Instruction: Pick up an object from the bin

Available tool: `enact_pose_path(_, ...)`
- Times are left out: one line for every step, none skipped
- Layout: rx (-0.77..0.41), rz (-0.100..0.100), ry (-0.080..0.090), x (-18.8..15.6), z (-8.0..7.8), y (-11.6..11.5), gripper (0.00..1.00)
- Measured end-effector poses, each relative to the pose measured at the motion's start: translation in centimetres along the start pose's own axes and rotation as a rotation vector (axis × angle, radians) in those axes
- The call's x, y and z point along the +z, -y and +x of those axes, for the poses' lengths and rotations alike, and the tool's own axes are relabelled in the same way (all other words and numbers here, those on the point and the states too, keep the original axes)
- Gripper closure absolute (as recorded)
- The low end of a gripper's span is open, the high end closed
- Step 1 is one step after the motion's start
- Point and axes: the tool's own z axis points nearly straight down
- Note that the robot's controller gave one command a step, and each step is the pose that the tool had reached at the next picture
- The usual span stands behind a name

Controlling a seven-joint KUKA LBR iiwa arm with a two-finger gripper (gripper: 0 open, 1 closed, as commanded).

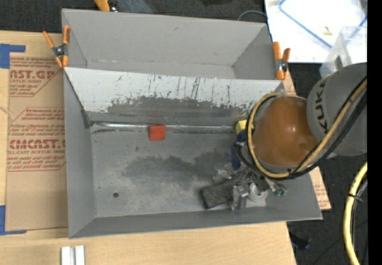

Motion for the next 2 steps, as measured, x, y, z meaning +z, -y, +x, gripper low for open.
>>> enact_pose_path(0.000,-0.003,-0.006,-2.4,0.1,-0.1,1.00)
enact_pose_path(0.000,-0.003,-0.006,-4.2,0.1,-0.2,1.00)
